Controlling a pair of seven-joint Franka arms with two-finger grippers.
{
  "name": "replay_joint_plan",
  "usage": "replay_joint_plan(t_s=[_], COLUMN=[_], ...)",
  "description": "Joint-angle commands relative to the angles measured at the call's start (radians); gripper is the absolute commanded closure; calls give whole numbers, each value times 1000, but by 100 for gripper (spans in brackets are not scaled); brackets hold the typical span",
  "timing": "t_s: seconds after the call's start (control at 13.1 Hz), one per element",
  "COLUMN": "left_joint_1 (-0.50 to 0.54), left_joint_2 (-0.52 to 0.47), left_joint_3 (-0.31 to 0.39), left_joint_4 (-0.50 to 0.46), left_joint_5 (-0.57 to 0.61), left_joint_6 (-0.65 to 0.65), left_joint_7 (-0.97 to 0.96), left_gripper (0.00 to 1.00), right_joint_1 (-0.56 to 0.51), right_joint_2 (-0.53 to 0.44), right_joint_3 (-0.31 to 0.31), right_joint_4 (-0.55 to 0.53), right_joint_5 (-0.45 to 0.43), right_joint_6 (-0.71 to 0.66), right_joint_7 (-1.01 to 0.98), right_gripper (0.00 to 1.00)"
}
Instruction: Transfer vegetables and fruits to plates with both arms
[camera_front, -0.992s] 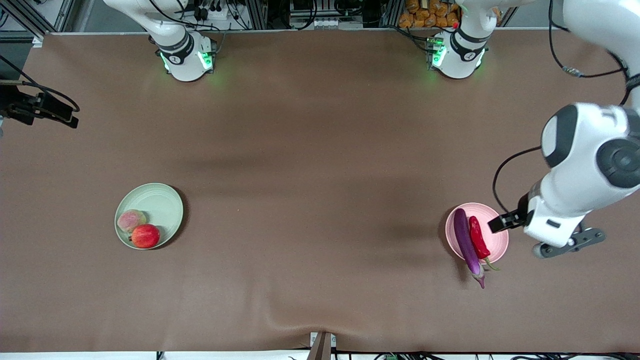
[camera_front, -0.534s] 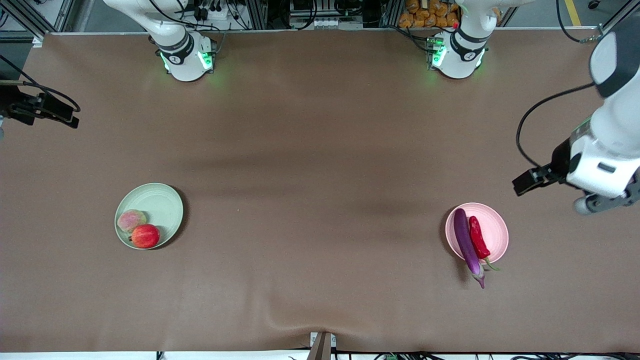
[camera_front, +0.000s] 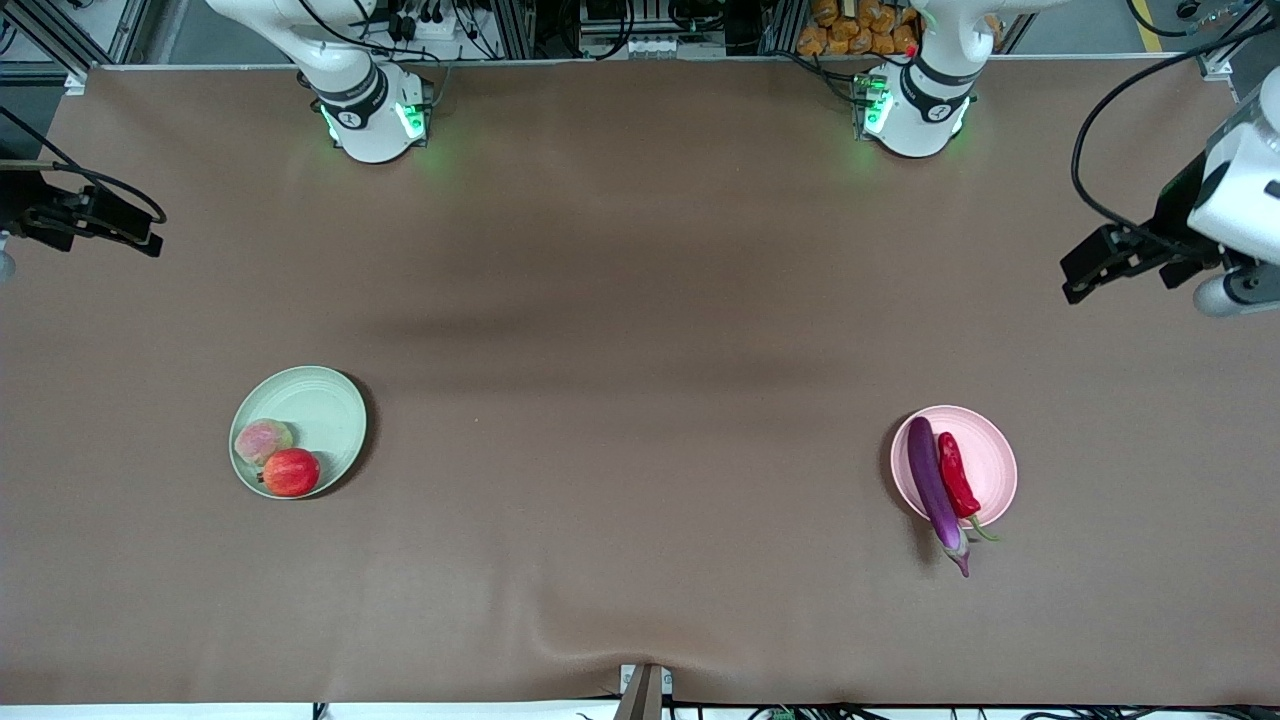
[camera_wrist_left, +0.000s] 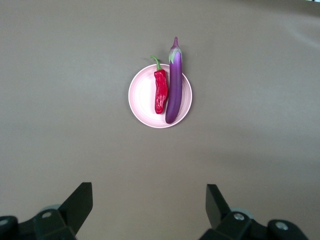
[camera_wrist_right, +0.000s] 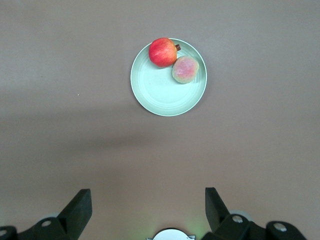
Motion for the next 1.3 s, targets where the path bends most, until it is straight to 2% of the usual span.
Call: replay_joint_plan(t_s=[0.0,0.15,0.38,0.61,0.84,1.22], left_joint_1=[61,41,-115,-117,-118,-144], left_joint_2=[-58,-139,-251,-302,-305,-273], left_joint_3=[-7,19,187,200,192,203], left_joint_4=[-53,-157,-300,-358,-348,-260], left_joint_5=[-65,-68,-62,-68,-68,-62], left_joint_6=[-8,0,23,2,-9,-37], left_joint_7=[109,111,125,126,110,114], left_gripper=[0,0,0,0,0,0], right_joint_1=[1,2,2,4,2,5], right_joint_2=[-19,-19,-19,-19,-17,-16], right_joint_3=[5,5,5,5,5,5], right_joint_4=[-17,-18,-18,-18,-18,-20], right_joint_5=[-19,-19,-19,-19,-19,-19], right_joint_6=[5,5,7,7,7,14], right_joint_7=[15,15,15,15,15,15], right_gripper=[0,0,0,0,0,0])
